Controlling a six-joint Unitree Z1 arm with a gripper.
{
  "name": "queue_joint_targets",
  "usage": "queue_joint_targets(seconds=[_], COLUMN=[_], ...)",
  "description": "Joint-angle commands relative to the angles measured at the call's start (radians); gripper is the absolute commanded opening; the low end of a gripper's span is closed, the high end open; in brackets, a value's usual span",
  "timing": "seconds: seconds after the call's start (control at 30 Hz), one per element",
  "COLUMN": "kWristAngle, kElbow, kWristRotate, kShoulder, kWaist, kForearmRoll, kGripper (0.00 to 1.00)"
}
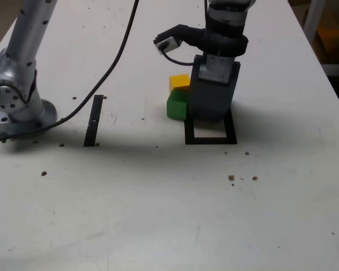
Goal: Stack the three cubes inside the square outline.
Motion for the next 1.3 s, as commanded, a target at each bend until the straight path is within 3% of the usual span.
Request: queue_joint_targets(seconds=[0.0,0.23,0.43,0.57,0.7,0.87,1.0,1.13,1.27], kWristAngle=[0.009,0.030,0.024,0.027,0.053,0.096,0.146,0.225,0.237], kElbow=[-0.007,-0.034,-0.074,-0.138,-0.332,-0.438,-0.404,-0.336,-0.287], kWristRotate=[0.000,0.011,0.055,0.112,0.284,0.524,0.664,0.792,0.946], kShoulder=[0.005,0.028,0.034,0.040,0.090,0.120,0.091,0.028,-0.014], kWaist=[0.005,0.010,0.010,0.006,-0.020,-0.064,-0.095,-0.130,-0.153], kForearmRoll=[0.000,0.000,0.020,0.115,0.349,0.497,0.504,0.496,0.480], kGripper=[0.53,0.33,0.29,0.27,0.25,0.24,0.24,0.23,0.24])
